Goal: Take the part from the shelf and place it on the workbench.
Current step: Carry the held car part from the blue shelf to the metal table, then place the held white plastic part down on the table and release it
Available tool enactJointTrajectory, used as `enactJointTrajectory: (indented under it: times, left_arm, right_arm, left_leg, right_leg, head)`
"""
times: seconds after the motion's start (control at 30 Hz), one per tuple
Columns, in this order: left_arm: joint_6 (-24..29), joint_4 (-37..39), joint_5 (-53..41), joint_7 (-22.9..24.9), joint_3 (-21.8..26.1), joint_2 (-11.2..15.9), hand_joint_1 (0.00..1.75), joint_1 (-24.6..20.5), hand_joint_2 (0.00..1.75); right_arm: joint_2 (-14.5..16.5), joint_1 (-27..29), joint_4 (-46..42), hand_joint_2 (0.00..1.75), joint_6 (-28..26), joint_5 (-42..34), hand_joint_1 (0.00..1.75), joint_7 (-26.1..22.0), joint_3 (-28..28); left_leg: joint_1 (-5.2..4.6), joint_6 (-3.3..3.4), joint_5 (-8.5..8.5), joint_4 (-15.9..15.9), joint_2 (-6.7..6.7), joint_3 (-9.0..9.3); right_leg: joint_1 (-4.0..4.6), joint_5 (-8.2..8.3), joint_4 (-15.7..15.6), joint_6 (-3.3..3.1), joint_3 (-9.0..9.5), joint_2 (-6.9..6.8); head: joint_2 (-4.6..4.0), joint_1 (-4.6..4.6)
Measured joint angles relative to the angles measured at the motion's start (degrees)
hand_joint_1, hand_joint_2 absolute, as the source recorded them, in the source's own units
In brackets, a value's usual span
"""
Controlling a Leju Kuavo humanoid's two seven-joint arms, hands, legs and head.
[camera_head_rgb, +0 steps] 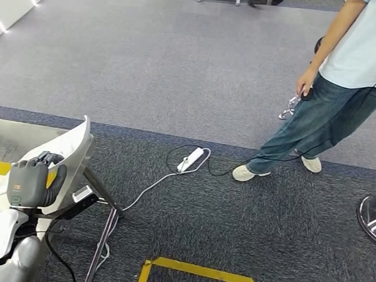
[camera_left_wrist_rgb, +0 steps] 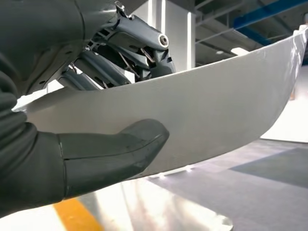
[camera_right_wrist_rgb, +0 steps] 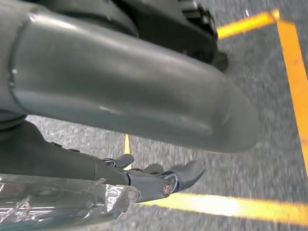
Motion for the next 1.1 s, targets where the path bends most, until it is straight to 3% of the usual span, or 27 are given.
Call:
enactJointTrajectory:
  times: [0.07, 0.13, 0.2, 0.23, 0.3, 0.33, 0.4, 0.43, 0.5, 0.57, 0.63, 0.7, 0.73, 0.77, 0.8, 0.87, 0.93, 1.0, 1.03, 1.1]
  left_arm:
    - [0.0, 0.0, -0.01, 0.0, 0.16, 0.01, 1.75, 0.04, 1.75]
    - [-0.01, 0.01, -0.01, 0.0, 0.18, -0.05, 1.75, -0.12, 1.75]
    - [-0.04, 0.03, 0.0, 0.02, 0.16, -0.13, 1.75, 0.02, 1.75]
    - [-0.06, 0.05, -0.01, 0.04, 0.16, -0.14, 1.75, 0.12, 1.75]
    - [-0.1, 0.07, -0.03, 0.07, 0.18, -0.14, 1.75, 0.17, 1.75]
    - [-0.14, 0.07, -0.05, 0.07, 0.18, -0.15, 1.75, 0.11, 1.75]
    - [-0.27, 0.05, -0.17, 0.13, 0.16, -0.21, 1.75, -0.04, 1.75]
    - [-0.36, 0.05, -0.27, 0.22, 0.16, -0.25, 1.75, -0.02, 1.75]
    - [-0.52, 0.05, -0.49, 0.43, 0.21, -0.28, 1.75, 0.29, 1.75]
    - [-0.67, 0.03, -0.58, 0.67, 0.26, -0.27, 1.75, 0.41, 1.75]
    - [-0.9, 0.0, -0.6, 0.86, 0.25, -0.32, 1.75, 0.35, 1.75]
    - [-1.08, 0.0, -0.62, 0.95, 0.21, -0.42, 1.75, 0.46, 1.75]
    - [-1.11, 0.0, -0.64, 0.99, 0.2, -0.45, 1.75, 0.53, 1.75]
    - [-1.12, 0.0, -0.65, 1.03, 0.19, -0.48, 1.75, 0.59, 1.75]
    - [-1.12, 0.0, -0.66, 1.05, 0.18, -0.5, 1.75, 0.61, 1.75]
    - [-1.17, -0.01, -0.67, 1.09, 0.18, -0.54, 1.75, 0.57, 1.75]
    - [-1.31, -0.02, -0.71, 1.16, 0.18, -0.56, 1.75, 0.57, 1.75]
    - [-1.41, -0.07, -0.74, 1.2, 0.22, -0.54, 1.75, 0.85, 1.75]
    - [-1.43, -0.11, -0.74, 1.2, 0.25, -0.5, 1.75, 1.01, 1.75]
    - [-1.43, -0.19, -0.74, 1.2, 0.29, -0.45, 1.75, 0.96, 1.75]
  right_arm:
    - [0.02, 0.04, 0.0, 0.0, -0.28, -0.03, 0.0, -0.03, -0.01]
    - [0.02, 0.18, 0.0, 0.0, -0.38, -0.03, 0.0, -0.05, -0.01]
    - [0.02, 0.27, 0.0, 0.0, -0.38, -0.04, 0.0, -0.04, -0.01]
    - [0.02, 0.27, 0.0, 0.0, -0.38, -0.04, 0.0, -0.04, -0.01]
    - [0.02, 0.19, 0.0, 0.0, -0.38, -0.03, 0.0, -0.05, -0.01]
    - [0.02, 0.16, 0.0, 0.0, -0.38, -0.03, 0.0, -0.05, -0.01]
    - [0.02, 0.12, 0.0, 0.0, -0.38, -0.03, 0.0, -0.09, -0.01]
    - [0.02, 0.11, 0.0, 0.0, -0.38, -0.03, 0.0, -0.1, -0.01]
    - [0.02, 0.01, 0.0, 0.0, -0.38, -0.03, 0.0, -0.12, -0.01]
    - [0.02, -0.14, 0.0, 0.0, -0.38, -0.03, 0.0, -0.16, -0.02]
    - [0.02, -0.14, 0.0, 0.0, -0.37, -0.03, 0.0, -0.21, -0.03]
    - [0.03, 0.0, 0.0, 0.0, -0.36, -0.03, 0.0, -0.22, -0.03]
    - [0.03, 0.1, 0.0, 0.0, -0.36, -0.04, 0.0, -0.23, -0.03]
    - [0.02, 0.17, 0.0, 0.0, -0.36, -0.04, 0.0, -0.26, -0.03]
    - [0.02, 0.21, 0.0, 0.0, -0.36, -0.05, 0.0, -0.3, -0.03]
    - [0.02, 0.2, 0.01, 0.0, -0.35, -0.04, 0.0, -0.36, -0.04]
    - [0.02, 0.13, 0.02, 0.0, -0.35, -0.03, 0.0, -0.38, -0.05]
    - [0.05, 0.06, 0.02, 0.0, -0.41, -0.05, 0.0, -0.38, -0.07]
    - [0.07, 0.03, 0.02, 0.0, -0.5, -0.07, 0.0, -0.39, -0.08]
    - [0.09, 0.1, 0.02, 0.0, -0.69, -0.08, 0.0, -0.39, -0.09]
  left_leg:
    - [-0.18, -0.47, -1.76, 2.61, 2.68, -1.37]
    - [-0.29, -0.79, -5.24, 9.42, 5.72, -4.66]
    - [-0.24, -1.04, -7.0, 15.15, 6.53, -7.43]
    - [-0.23, -1.1, -6.38, 15.36, 6.69, -7.5]
    - [-0.26, -1.04, -2.95, 10.02, 7.67, -4.58]
    - [-0.43, -0.99, -1.47, 6.17, 9.11, -2.46]
    - [-0.76, -0.3, -0.27, 1.0, 11.23, 0.22]
    - [-0.92, 0.09, -0.45, 0.19, 11.45, 0.51]
    - [-0.85, 0.93, -0.44, -0.04, 10.04, 0.42]
    - [-0.55, 1.6, -0.3, -0.25, 8.64, 0.53]
    - [-0.34, 2.08, -0.27, -0.3, 7.4, 0.55]
    - [-0.35, 2.27, -0.3, -0.28, 5.92, 0.54]
    - [-0.36, 2.28, -0.31, -0.25, 5.04, 0.57]
    - [-0.36, 2.25, -0.31, -0.23, 4.14, 0.63]
    - [-0.35, 2.2, -0.31, -0.2, 3.25, 0.7]
    - [-0.32, 1.86, -0.31, -0.08, 1.73, 0.63]
    - [-0.12, 1.14, -0.08, -0.04, 0.42, 0.19]
    - [0.15, 0.32, 0.2, -0.22, -0.53, -0.14]
    - [0.07, -0.03, -0.03, 0.04, 0.26, -0.31]
    - [-0.18, -0.62, -2.2, 3.46, 3.67, -1.99]
  right_leg:
    - [-0.05, 0.2, -0.45, -0.8, 0.22, -1.54]
    - [0.1, 0.16, -0.6, -1.3, 0.3, -3.22]
    - [0.17, 0.02, -0.59, -1.45, 0.32, -5.0]
    - [0.18, -0.05, -0.59, -1.44, 0.37, -5.85]
    - [0.16, -0.28, -0.58, -1.25, 0.64, -7.42]
    - [0.32, -0.48, -0.52, -1.02, 0.82, -8.1]
    - [0.77, -0.91, -0.4, -0.44, 1.09, -9.39]
    - [0.98, -1.1, -0.42, -0.15, 1.22, -10.03]
    - [0.98, -1.46, -0.51, 0.4, 1.53, -10.97]
    - [0.75, -3.14, 1.9, 1.02, 0.61, -8.83]
    - [0.58, -6.53, 8.81, 1.4, -2.75, -5.44]
    - [0.56, -8.66, 15.37, 1.45, -6.32, -4.38]
    - [0.56, -8.11, 15.92, 1.37, -6.9, -4.23]
    - [0.56, -6.5, 14.3, 1.21, -6.44, -4.04]
    - [0.55, -4.16, 10.78, 0.99, -5.02, -3.51]
    - [0.27, -0.87, 3.31, 0.5, -1.63, -0.66]
    - [0.12, -0.35, 0.11, 0.18, 0.0, 1.28]
    - [0.18, -0.35, -0.35, -0.21, 0.33, 0.27]
    - [0.13, -0.24, -0.64, -0.53, 0.53, -0.45]
    - [0.03, -0.08, -1.19, -1.19, 0.93, -2.08]
  head:
    - [0.0, -0.4]
    - [0.0, -0.77]
    - [0.0, -0.78]
    - [0.0, -0.78]
    - [0.0, -0.79]
    - [0.0, -0.82]
    - [0.0, -0.84]
    - [0.0, -0.83]
    - [0.0, -0.73]
    - [0.0, -0.48]
    - [0.0, -0.16]
    - [0.0, -0.06]
    - [0.0, -0.01]
    - [0.0, -0.01]
    - [0.0, 0.01]
    - [0.0, -0.03]
    - [0.0, -0.07]
    - [0.0, -0.07]
    - [0.0, -0.17]
    - [0.0, -0.51]
